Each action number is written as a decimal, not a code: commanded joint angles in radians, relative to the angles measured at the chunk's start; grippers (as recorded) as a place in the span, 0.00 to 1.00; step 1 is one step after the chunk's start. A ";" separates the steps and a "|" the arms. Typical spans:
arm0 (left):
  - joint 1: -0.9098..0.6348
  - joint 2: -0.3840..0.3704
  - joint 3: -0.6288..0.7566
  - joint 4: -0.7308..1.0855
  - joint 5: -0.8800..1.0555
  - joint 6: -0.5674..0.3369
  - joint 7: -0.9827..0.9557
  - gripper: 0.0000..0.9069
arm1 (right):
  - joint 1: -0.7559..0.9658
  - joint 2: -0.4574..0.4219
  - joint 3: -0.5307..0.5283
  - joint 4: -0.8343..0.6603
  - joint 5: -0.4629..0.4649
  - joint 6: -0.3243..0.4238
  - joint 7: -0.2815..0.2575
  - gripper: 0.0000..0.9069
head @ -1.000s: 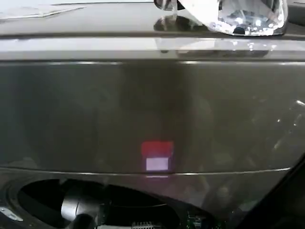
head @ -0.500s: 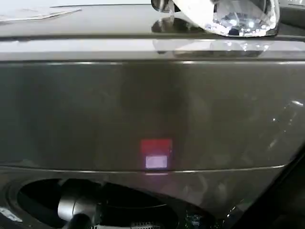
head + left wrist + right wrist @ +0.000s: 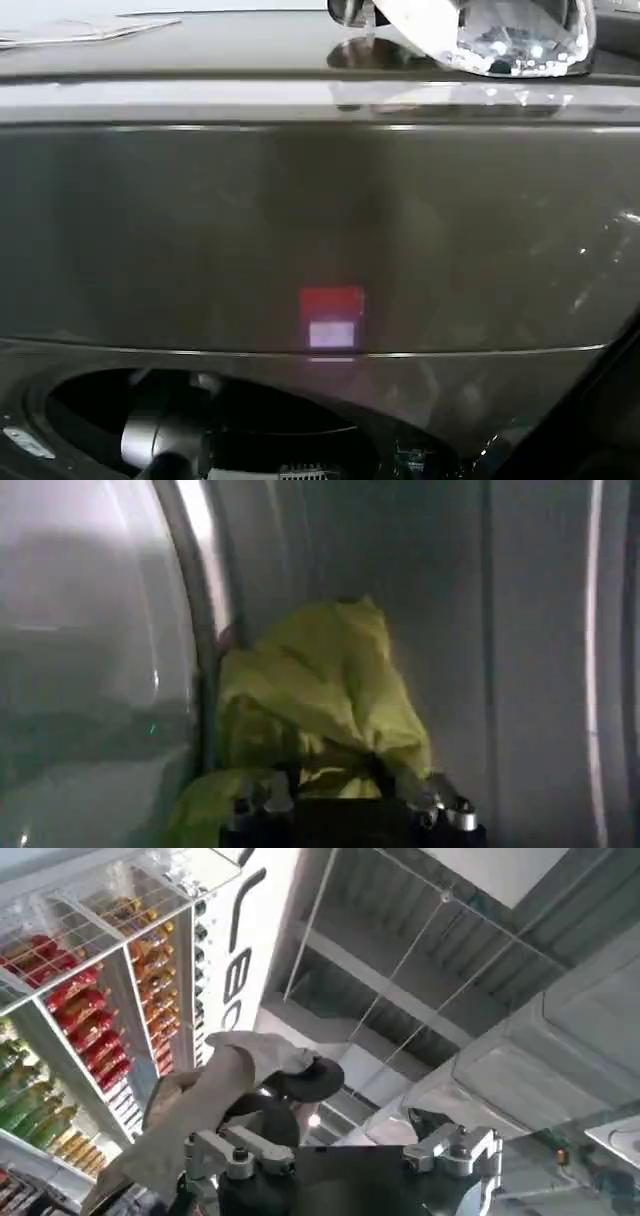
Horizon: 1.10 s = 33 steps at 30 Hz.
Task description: Grasp the clothes from the dryer.
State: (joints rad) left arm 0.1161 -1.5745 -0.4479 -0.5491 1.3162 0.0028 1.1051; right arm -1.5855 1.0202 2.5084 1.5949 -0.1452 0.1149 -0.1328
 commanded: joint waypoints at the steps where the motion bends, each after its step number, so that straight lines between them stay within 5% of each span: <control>1: 0.010 -0.002 0.000 -0.018 -0.016 -0.002 0.014 0.00 | 0.003 -0.001 -0.002 0.001 0.000 0.001 0.000 1.00; 20: 0.039 -0.021 -0.027 -0.162 -0.126 0.074 -0.058 0.00 | 0.003 -0.001 0.002 0.001 -0.001 0.002 -0.001 1.00; 33: 0.130 -0.024 -0.031 -0.343 -0.449 0.145 -0.471 0.00 | -0.002 -0.001 0.009 0.007 0.002 0.005 -0.002 1.00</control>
State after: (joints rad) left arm 0.1944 -1.6004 -0.4773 -0.7534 1.0995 0.0992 0.9360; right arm -1.5859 1.0186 2.5154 1.6005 -0.1443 0.1182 -0.1341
